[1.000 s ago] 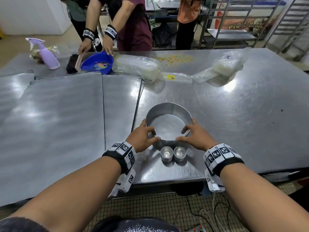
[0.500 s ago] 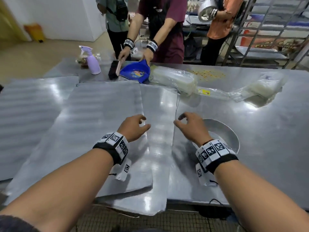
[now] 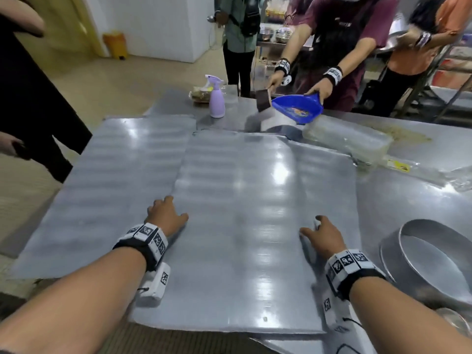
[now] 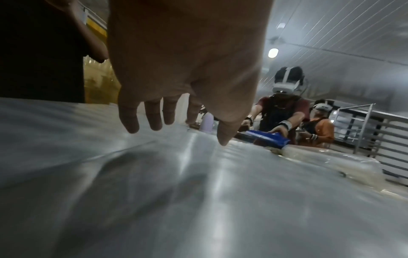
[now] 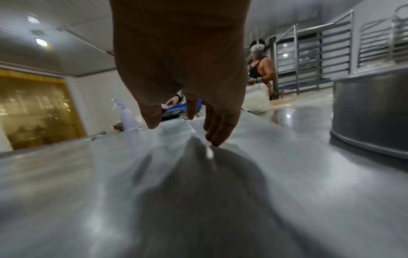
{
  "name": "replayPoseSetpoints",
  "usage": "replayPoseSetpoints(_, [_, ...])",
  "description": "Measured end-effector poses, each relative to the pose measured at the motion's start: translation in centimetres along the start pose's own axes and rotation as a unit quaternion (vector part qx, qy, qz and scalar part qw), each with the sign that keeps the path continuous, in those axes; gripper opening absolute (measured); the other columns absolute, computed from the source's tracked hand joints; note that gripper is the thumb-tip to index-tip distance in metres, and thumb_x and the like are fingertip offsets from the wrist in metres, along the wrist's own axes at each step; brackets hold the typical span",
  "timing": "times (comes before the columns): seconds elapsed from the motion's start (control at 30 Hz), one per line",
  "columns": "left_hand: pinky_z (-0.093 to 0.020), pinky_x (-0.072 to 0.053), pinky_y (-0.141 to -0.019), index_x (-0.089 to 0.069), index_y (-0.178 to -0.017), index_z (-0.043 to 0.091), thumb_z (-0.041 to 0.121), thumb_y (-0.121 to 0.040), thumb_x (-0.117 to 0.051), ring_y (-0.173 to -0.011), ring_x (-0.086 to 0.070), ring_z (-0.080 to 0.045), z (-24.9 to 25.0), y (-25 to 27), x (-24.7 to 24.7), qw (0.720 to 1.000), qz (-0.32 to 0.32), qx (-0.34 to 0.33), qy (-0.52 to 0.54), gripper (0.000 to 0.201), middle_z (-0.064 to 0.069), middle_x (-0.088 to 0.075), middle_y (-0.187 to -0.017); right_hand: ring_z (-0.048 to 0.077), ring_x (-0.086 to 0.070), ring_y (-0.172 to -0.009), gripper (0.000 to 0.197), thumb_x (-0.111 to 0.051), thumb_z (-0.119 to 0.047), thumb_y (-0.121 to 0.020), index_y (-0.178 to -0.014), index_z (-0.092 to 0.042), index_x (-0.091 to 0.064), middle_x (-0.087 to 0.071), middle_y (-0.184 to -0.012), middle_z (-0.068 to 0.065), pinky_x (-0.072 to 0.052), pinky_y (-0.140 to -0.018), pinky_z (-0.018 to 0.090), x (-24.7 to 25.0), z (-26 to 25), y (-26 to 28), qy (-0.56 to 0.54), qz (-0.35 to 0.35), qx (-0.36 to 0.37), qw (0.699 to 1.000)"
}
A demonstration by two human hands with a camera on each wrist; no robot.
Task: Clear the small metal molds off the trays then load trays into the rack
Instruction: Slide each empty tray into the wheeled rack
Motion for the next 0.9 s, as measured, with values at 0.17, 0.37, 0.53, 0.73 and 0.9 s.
replayPoseSetpoints(0.17, [-0.038, -0.048, -0.097, -0.050, -0.136, 0.017, 0.044, -0.073, -0.069, -0.116, -0.056, -0.038, -1.6, -1.5, -0.9, 0.995, 0.000, 0.002, 0.096, 0.071, -0.019, -0.057, -0.128, 0.034, -0.046, -0.136, 0.074, -0.069, -0.028, -0.091, -0.151, -0.003, -0.035, -0.046, -0.151, 0.018, -0.036, -0.110, 0.037, -0.8, 0.7, 0.1, 0.000, 0.013, -0.026, 1.000])
replayPoseSetpoints(0.37, [-0.036, -0.054, -0.085, -0.070, -0.111, 0.007, 0.042, -0.065, -0.079, -0.095, -0.066, -0.031, -2.2, -2.8, -1.2, 0.983, -0.023, 0.036, 0.176, 0.058, -0.016, -0.070, -0.112, 0.033, -0.042, -0.140, 0.076, -0.069, -0.036, -0.092, -0.152, -0.005, -0.034, -0.041, -0.155, 0.014, -0.033, -0.113, 0.038, -1.0, 0.6, -0.7, -0.012, 0.006, -0.028, 1.000])
replayPoseSetpoints(0.53, [-0.037, -0.056, -0.085, -0.068, -0.108, 0.009, 0.046, -0.056, -0.083, -0.092, -0.070, -0.026, -3.0, -3.6, -2.0, 0.970, -0.006, 0.044, 0.239, 0.065, -0.004, -0.073, -0.104, 0.030, -0.041, -0.141, 0.079, -0.069, -0.042, -0.091, -0.153, -0.010, -0.033, -0.040, -0.156, 0.009, -0.033, -0.113, 0.037, -1.6, 1.1, -0.7, -0.036, 0.011, -0.035, 0.999])
replayPoseSetpoints(0.73, [-0.032, -0.047, -0.085, -0.058, -0.122, 0.006, 0.018, -0.079, -0.082, -0.094, -0.063, -0.027, -2.6, -3.2, -2.5, 0.961, 0.017, 0.032, 0.275, 0.051, -0.012, -0.068, -0.112, 0.030, -0.055, -0.128, 0.068, -0.071, -0.044, -0.087, -0.142, -0.011, -0.048, -0.057, -0.142, 0.007, -0.042, -0.107, 0.037, -1.5, 1.0, -0.2, -0.063, 0.023, -0.035, 0.997])
replayPoseSetpoints(0.9, [-0.039, -0.052, -0.090, -0.058, -0.113, 0.014, 0.025, -0.075, -0.084, -0.094, -0.066, -0.028, -2.5, -3.0, -2.5, 0.959, 0.028, 0.009, 0.282, 0.047, -0.007, -0.069, -0.108, 0.030, -0.055, -0.127, 0.069, -0.074, -0.042, -0.086, -0.142, -0.010, -0.049, -0.058, -0.141, 0.007, -0.042, -0.103, 0.035, -1.2, 1.2, -0.1, -0.089, 0.036, -0.033, 0.995])
Point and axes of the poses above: each hand's wrist, its own y-axis away from the middle knuckle, its own x-axis out of the back of the hand, z = x × y, the point moved 3 cm from there along -y, towards the middle knuckle
